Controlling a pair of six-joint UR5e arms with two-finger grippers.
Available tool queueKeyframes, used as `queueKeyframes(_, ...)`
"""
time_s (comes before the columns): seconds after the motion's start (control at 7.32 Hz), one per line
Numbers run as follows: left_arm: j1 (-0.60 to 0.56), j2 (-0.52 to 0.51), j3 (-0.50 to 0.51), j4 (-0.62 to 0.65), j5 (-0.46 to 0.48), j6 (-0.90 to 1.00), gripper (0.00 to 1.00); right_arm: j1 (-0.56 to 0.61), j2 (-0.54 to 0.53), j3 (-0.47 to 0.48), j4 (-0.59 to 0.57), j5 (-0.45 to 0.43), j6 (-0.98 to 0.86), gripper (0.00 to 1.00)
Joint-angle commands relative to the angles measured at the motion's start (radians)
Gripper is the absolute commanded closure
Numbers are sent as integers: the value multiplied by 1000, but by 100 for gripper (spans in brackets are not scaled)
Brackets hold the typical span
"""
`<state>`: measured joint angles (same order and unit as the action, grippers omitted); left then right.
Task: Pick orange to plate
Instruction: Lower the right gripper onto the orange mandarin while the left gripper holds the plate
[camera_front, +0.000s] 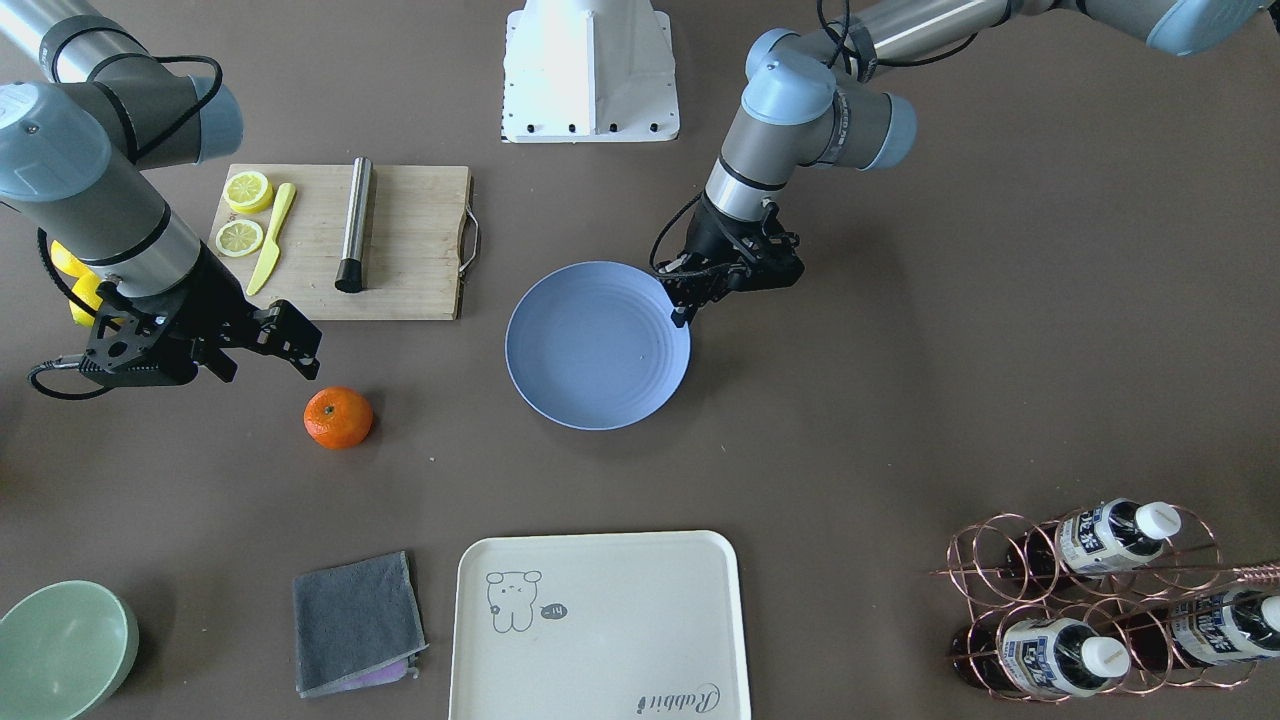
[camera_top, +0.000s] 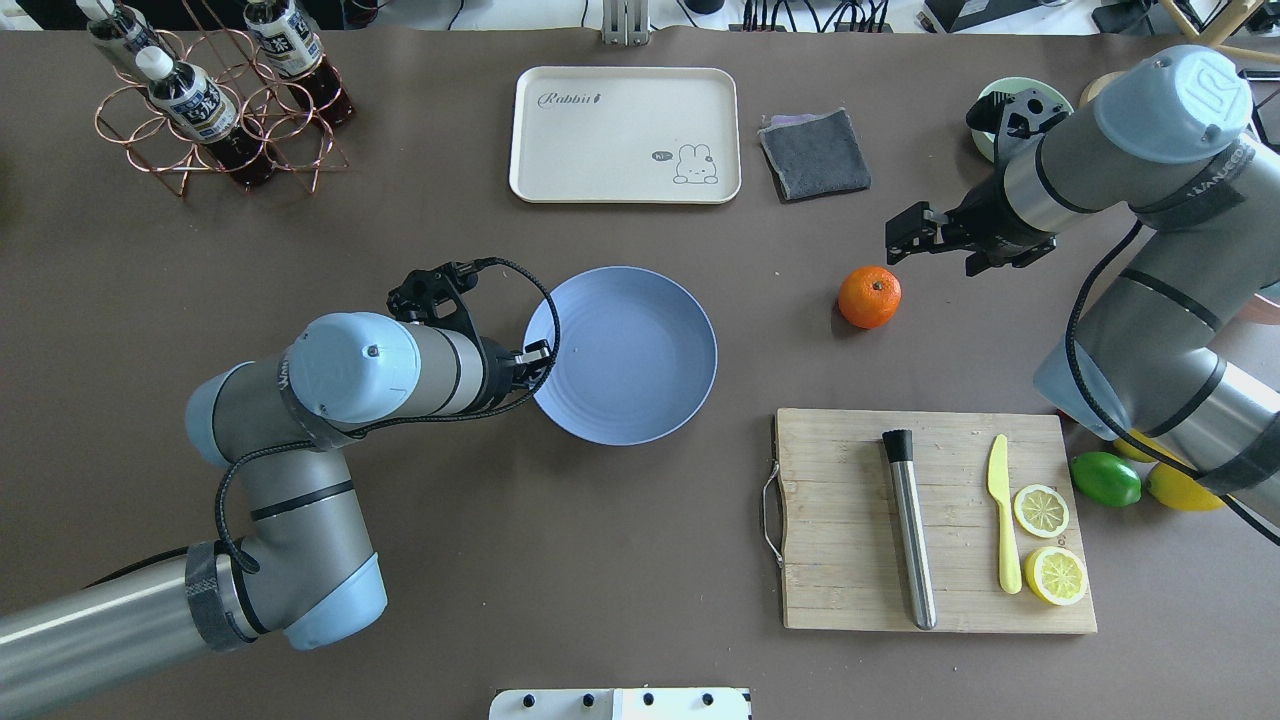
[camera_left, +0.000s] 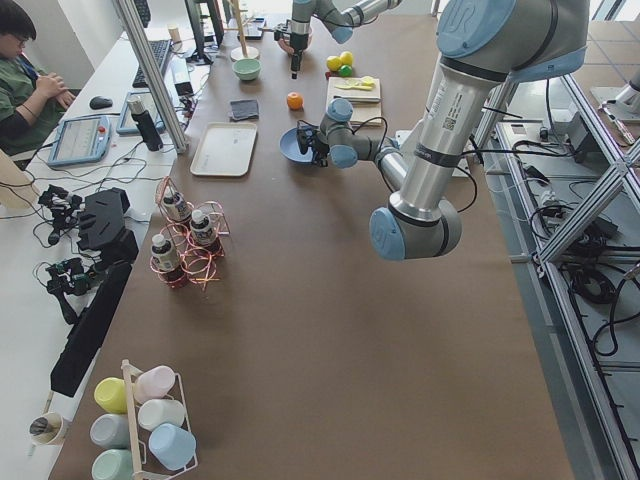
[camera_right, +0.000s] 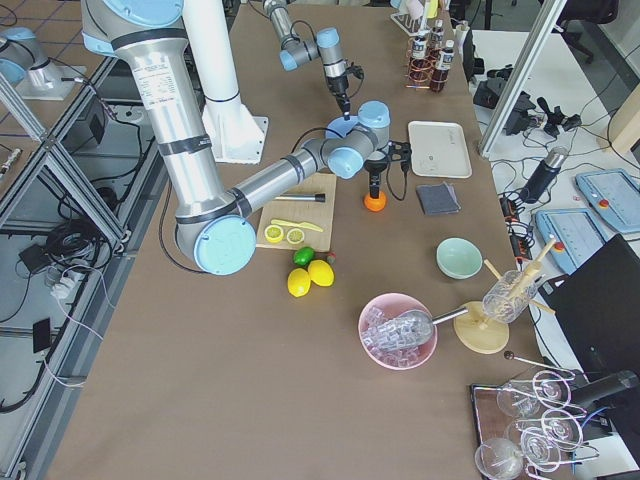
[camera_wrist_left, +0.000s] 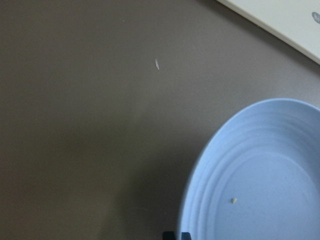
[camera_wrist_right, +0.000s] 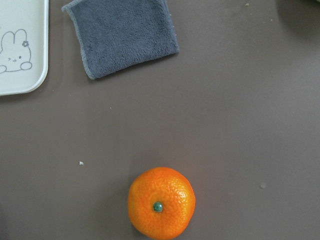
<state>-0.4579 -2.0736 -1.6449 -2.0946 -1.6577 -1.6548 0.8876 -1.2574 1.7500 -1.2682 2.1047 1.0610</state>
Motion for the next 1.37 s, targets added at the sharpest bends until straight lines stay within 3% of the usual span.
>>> queueKeyframes(0.0,1,3,8,-2,27,0,3,-33,1,6,0,-27,43,0)
queueKeyframes(0.41,-38,1,-48,1,13,7,2,-93,32,-12,-14,-83,50,0)
queueKeyframes(0.68,-38,6,-47,1,15,7,2,-113,76,-94,-19,-138,37,0)
queueKeyframes(1.23,-39,9,-42,-1,16,6,2,-142,90,-168,-10,-198,30,0)
